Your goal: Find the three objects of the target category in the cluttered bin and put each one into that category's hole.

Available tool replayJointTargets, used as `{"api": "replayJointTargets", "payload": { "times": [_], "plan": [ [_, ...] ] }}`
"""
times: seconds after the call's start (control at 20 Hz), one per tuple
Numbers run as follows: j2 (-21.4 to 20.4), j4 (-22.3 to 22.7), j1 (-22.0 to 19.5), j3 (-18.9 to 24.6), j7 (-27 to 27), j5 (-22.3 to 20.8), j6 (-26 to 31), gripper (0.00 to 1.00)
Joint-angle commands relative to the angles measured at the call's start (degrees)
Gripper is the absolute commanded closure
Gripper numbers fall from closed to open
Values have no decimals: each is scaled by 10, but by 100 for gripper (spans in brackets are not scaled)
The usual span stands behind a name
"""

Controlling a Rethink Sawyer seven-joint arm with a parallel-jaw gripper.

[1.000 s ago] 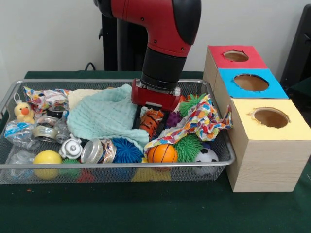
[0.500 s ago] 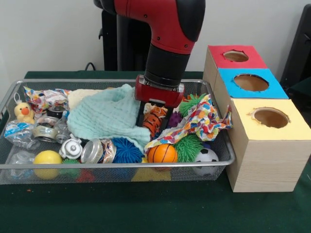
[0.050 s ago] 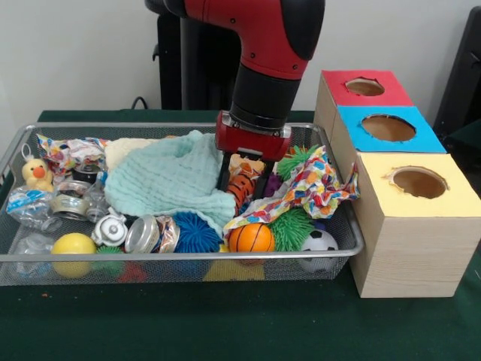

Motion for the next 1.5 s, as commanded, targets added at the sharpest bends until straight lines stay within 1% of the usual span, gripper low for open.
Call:
{"api": "replayJointTargets", "payload": {
  "times": [0.05, 0.4, 0.75, 0.95, 1.2, 1.5],
  "plan": [
    [27, 60, 14, 39, 108, 14, 90, 0],
    [34, 59, 19, 32, 104, 8, 82, 0],
    [46, 54, 48, -8, 120, 14, 94, 0],
    [53, 55, 63, -33, 141, 28, 96, 0],
    [67, 57, 80, -62, 167, 53, 82, 0],
    [72, 72, 66, -53, 167, 78, 54, 0]
  ]
}}
